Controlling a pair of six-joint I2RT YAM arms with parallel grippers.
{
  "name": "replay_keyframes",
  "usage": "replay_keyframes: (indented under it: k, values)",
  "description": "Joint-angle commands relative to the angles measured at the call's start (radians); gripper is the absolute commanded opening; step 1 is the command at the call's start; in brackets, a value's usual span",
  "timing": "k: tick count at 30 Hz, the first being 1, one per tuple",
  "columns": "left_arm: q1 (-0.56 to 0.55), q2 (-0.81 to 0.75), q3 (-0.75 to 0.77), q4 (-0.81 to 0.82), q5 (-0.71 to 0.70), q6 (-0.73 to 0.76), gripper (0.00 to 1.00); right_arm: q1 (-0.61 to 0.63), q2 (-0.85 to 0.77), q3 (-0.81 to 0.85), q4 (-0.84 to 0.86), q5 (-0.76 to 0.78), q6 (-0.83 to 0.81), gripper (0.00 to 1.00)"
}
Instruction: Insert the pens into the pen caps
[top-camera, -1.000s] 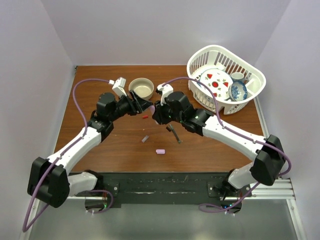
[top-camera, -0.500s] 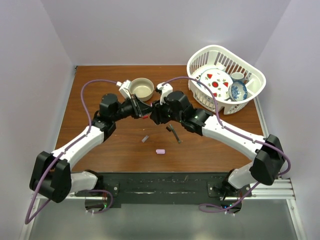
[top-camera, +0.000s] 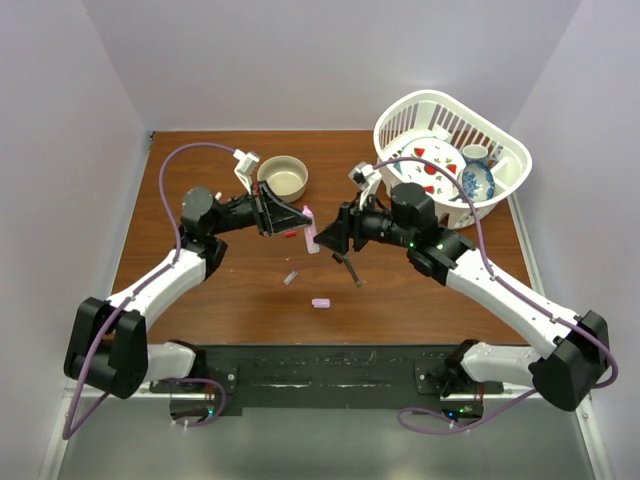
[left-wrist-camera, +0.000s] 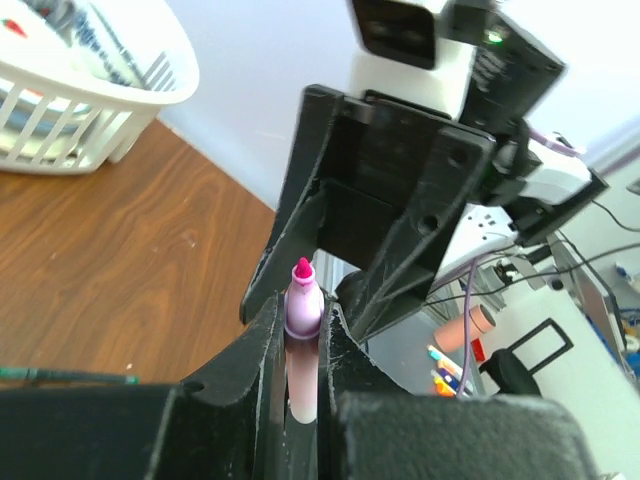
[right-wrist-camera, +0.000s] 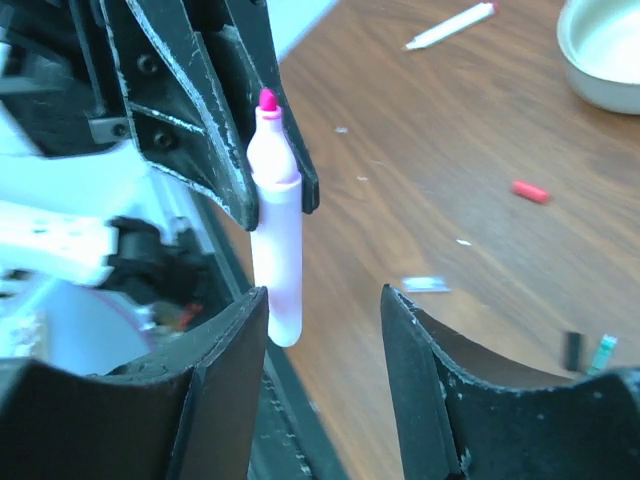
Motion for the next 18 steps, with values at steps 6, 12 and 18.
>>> replay_keyframes:
  k: [6, 12, 18]
  values:
    - [0.005, 0.041, -0.068, 0.493, 0.056, -0.272, 0.0, -0.007, 0.019, -0.038, 0.227, -0.235, 0.151, 0.43]
    - [0.003, 0.074, -0.065, 0.536, 0.044, -0.293, 0.0, -0.004, 0.031, -0.063, 0.305, -0.277, 0.205, 0.38]
    - [0.003, 0.086, -0.057, 0.536, 0.039, -0.292, 0.0, -0.004, 0.048, -0.075, 0.331, -0.295, 0.232, 0.18]
